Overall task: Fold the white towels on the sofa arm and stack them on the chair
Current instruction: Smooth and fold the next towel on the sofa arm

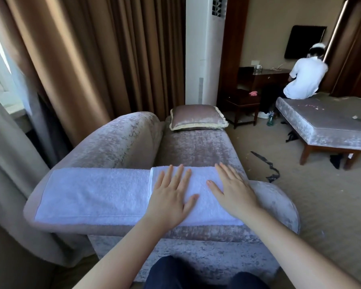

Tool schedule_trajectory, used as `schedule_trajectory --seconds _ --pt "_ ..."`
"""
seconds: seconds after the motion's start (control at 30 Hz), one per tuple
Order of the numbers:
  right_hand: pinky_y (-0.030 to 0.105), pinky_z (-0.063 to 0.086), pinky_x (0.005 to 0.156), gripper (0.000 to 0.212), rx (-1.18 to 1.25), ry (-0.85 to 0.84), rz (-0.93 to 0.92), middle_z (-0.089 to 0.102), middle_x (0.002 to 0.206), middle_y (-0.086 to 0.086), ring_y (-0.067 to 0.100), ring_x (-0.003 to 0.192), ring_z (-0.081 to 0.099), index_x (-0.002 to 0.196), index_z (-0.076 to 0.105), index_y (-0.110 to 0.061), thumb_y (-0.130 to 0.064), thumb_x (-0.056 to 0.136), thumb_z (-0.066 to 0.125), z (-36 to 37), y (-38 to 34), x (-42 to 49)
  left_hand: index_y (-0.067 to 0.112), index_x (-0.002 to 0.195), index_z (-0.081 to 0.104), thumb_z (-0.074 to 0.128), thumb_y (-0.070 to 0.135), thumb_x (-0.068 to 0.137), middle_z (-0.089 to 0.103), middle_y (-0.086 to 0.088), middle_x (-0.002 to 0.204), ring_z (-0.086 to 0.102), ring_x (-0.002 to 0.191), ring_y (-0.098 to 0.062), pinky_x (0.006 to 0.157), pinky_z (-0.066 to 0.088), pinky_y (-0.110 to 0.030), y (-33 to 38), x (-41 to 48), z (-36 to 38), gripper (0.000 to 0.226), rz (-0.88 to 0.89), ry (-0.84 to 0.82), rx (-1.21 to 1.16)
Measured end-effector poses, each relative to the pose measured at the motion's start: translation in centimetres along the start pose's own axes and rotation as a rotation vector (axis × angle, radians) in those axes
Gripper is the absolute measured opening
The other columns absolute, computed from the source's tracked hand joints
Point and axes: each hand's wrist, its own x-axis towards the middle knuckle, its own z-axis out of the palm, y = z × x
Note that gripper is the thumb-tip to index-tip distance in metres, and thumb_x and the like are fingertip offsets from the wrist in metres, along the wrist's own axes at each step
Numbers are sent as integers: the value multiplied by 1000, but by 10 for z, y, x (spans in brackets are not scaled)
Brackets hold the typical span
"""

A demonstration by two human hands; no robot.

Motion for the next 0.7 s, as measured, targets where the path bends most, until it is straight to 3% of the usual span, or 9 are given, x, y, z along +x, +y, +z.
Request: schedule_trajectory --seconds 0.23,0.3,0.37,0.47,0.57,0.7 --pt "32 10 120 76 73 11 15 4 162 -10 12 149 2 156 8 -25 -65 93 24 10 6 3 9 142 48 20 57 100 47 -14 146 42 135 -38 112 23 -49 1 1 2 70 35 27 -25" --pt "37 7 121 74 70 -16 10 0 163 -10 13 149 -1 155 5 -28 -65 94 23 6 7 1 10 141 49 28 54 98 45 -10 148 38 139 -33 116 23 -48 -3 0 -5 65 61 2 -169" --pt "41 3 120 70 -34 48 -19 -2 163 -8 14 149 -2 155 8 -28 -65 96 14 2 3 -4 13 137 54 37 44 97 42 -1 150 32 142 -20 119 20 -38 -15 -6 -18 53 29 48 -441" --pt "38 4 116 71 -114 263 -198 23 159 0 19 147 21 148 36 -20 -56 91 13 3 -26 -12 15 126 61 39 36 96 49 5 143 38 135 -10 111 26 -22 -52 -29 -40 43 -112 235 -467" --pt "38 18 109 55 -112 332 -392 52 142 5 23 132 49 125 63 -14 -45 91 32 13 -69 -9 11 120 63 53 22 96 61 -5 128 53 120 -27 98 40 -34 -101 -58 -54 28 -317 314 -252" --pt "37 42 99 51 -145 335 -405 67 121 4 21 113 64 107 72 -12 -42 85 36 32 -114 4 7 125 57 58 20 95 57 -12 125 48 116 -33 93 39 -44 -150 -98 -77 33 -789 293 -167"
